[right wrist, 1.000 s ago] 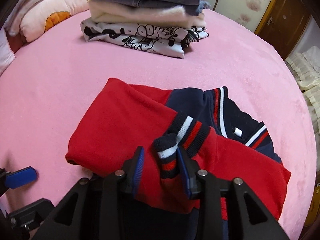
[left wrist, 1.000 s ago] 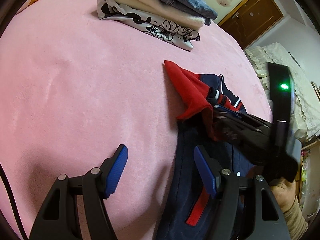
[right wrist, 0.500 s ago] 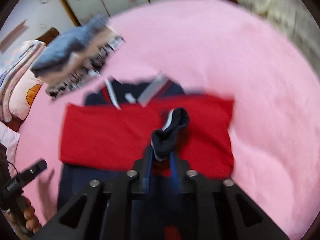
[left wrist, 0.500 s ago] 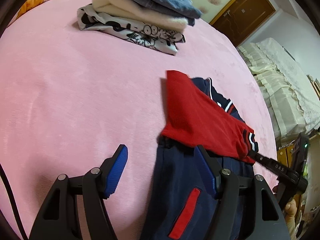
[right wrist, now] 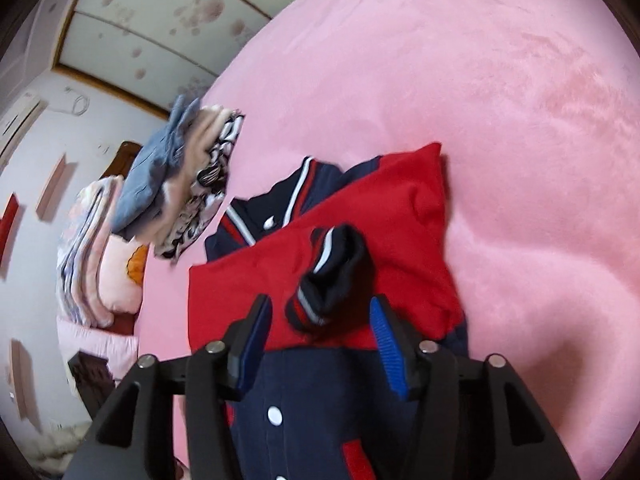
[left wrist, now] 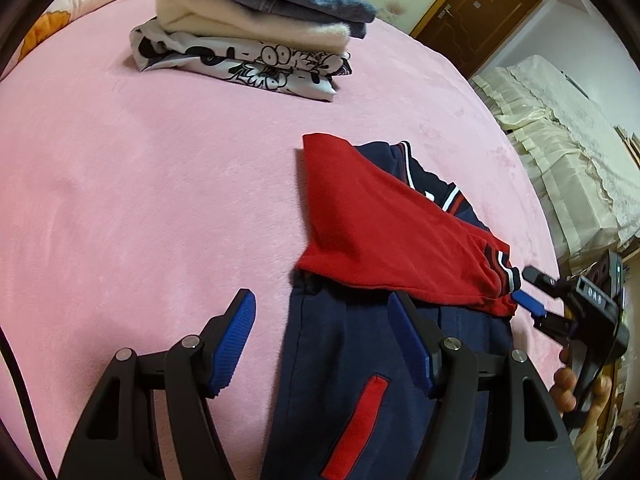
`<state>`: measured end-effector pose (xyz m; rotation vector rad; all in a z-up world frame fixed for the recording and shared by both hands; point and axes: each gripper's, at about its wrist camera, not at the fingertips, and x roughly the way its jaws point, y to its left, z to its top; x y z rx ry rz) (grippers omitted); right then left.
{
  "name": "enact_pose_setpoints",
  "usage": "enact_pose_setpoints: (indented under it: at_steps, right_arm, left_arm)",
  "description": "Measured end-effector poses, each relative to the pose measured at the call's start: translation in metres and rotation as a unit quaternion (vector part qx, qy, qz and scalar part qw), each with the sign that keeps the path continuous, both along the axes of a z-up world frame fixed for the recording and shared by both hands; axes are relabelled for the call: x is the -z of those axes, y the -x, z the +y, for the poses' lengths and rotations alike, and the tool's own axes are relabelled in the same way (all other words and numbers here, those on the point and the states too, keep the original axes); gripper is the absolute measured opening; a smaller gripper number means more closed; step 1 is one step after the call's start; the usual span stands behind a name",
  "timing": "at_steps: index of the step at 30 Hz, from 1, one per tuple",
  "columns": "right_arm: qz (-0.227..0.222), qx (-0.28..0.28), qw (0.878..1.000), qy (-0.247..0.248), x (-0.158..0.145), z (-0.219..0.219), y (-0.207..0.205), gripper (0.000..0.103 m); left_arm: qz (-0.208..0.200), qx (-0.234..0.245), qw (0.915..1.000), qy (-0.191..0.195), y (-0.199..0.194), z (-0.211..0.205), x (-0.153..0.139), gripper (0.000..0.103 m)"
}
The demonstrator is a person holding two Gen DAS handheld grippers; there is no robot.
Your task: Fold large clothes
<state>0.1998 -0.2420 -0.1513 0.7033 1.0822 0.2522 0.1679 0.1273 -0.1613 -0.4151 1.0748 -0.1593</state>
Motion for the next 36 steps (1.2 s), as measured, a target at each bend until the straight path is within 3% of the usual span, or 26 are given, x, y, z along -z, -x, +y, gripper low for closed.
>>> enact_pose_setpoints:
  at_steps: [7,10,16,18,20,24,27,32,36]
  right_arm:
    - [0.0,-0.056,0.994,0.098,-0.003,0.022,-0.027,0.055]
    - [-0.017,-0.095,0.983,0.158,-0.007,0.038,-0.03,0.054]
    - [-0.033,-0.151,0.95,0.272,-0.002,0.055,-0.029,0.024]
    - [-0.043,-0.162,0.941,0.296,0.0,0.058,-0.026,0.004]
    - [-0.055,-0.165,0.934,0.312,-0.001,0.059,-0.023,0.004]
    - [-0.13,-0.134,0.93,0.317,-0.024,0.059,-0.014,0.004]
    - [-0.146,-0.089,0.928,0.331,-0.029,0.049,-0.014,0.004]
    - [-0.078,-0.078,0.939,0.327,0.008,0.033,-0.023,0.004]
    - [-0.065,-0.063,0.946,0.31,0.009,0.03,-0.02,0.008]
  left_arm:
    - [0.006,0.006,1.0,0.001,-0.002,-0.006,0.002,0.067]
    - [0.003,0.013,0.9999,-0.006,-0.003,-0.01,0.002,0.067]
    - [-0.008,0.028,0.9995,-0.015,-0.019,-0.017,0.0,0.067]
    - [-0.006,0.023,0.9994,-0.024,-0.029,-0.019,0.004,0.067]
    - [-0.002,0.016,0.9991,-0.04,-0.038,-0.021,0.007,0.067]
    - [-0.001,0.007,0.9983,-0.058,-0.05,-0.025,0.012,0.067]
    - [-0.002,0.008,0.9976,-0.069,-0.057,-0.033,0.016,0.067]
    - [0.019,0.016,0.9945,-0.102,-0.064,-0.045,0.038,0.067]
    - [0.014,0.02,0.9934,-0.112,-0.064,-0.044,0.037,0.065]
